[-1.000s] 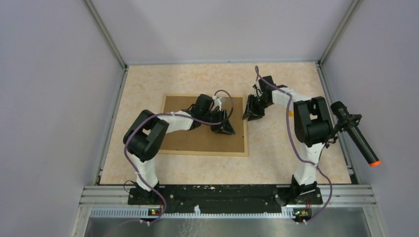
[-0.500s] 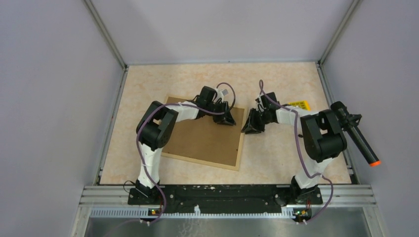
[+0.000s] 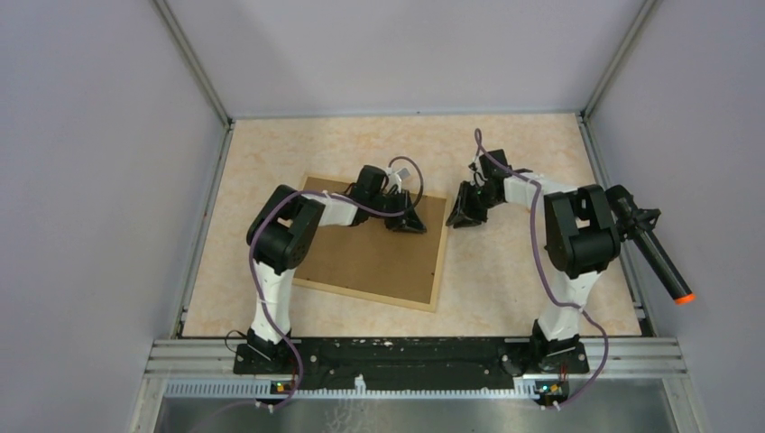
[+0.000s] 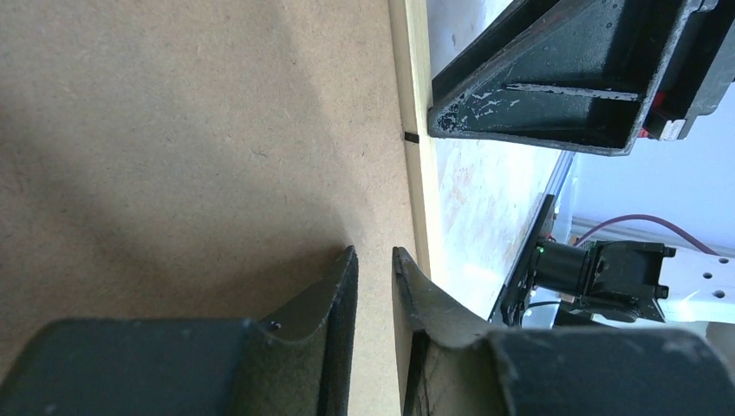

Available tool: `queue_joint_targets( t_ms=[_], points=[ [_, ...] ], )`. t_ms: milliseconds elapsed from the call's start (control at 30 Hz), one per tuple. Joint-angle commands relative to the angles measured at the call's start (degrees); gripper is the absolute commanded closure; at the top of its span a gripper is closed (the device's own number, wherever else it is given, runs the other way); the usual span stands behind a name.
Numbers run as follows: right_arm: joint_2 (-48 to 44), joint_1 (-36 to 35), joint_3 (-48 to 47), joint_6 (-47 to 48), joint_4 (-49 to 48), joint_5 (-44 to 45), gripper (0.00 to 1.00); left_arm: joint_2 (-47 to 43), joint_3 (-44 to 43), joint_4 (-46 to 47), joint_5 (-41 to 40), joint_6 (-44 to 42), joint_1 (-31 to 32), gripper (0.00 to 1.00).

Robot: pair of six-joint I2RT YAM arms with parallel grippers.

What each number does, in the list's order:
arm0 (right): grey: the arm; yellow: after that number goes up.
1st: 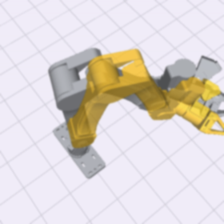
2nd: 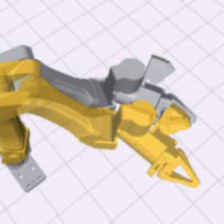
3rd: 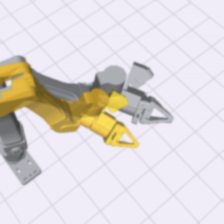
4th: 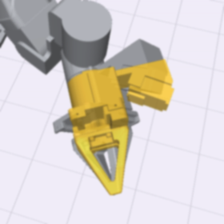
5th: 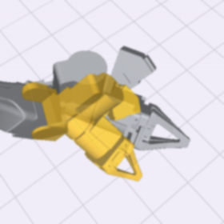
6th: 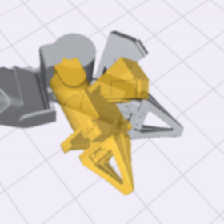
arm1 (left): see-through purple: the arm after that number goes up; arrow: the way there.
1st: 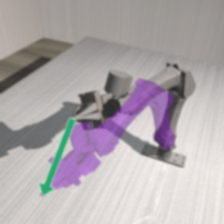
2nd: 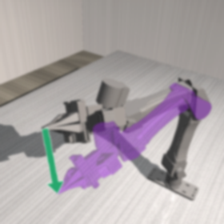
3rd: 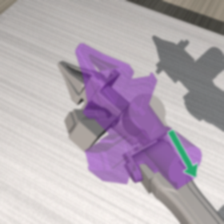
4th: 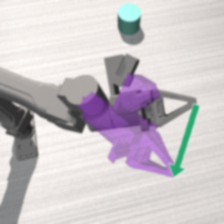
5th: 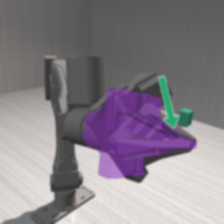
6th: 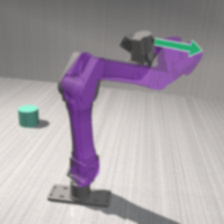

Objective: Put the photo into the frame

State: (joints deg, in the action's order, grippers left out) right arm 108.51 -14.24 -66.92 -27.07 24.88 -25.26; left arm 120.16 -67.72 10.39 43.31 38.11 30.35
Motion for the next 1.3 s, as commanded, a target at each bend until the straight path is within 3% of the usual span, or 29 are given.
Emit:
queue_joint_targets(
  t_ms=[0, 533, 900, 1133, 1267],
  points=[
    [1.2, -0.9, -2.0, 2.5, 2.5, 2.6, 0.72, 1.9, 3.3, -1.5, -2.7, -1.1, 0.1, 0.73],
    [6.2, -3.4, -5.0, 0.8, 3.8, 10.1, 0.71, 0.4, 6.3, 0.1, -3.0, -1.0, 0.0, 0.74],
    [15.1, -7.4, -12.8, 1.0, 13.4, 23.0, 0.72, 0.0, 7.6, 0.3, -2.7, -1.6, 0.1, 0.75],
    [24.9, -14.0, -22.2, 1.6, 21.4, 32.9, 0.7, -0.6, 7.8, -0.4, -2.8, -2.1, 0.1, 0.76],
    [29.4, -16.9, -26.2, 1.6, 23.9, 34.0, 0.7, -1.2, 7.9, -1.0, -3.2, -2.4, 0.1, 0.76]
  ],
)
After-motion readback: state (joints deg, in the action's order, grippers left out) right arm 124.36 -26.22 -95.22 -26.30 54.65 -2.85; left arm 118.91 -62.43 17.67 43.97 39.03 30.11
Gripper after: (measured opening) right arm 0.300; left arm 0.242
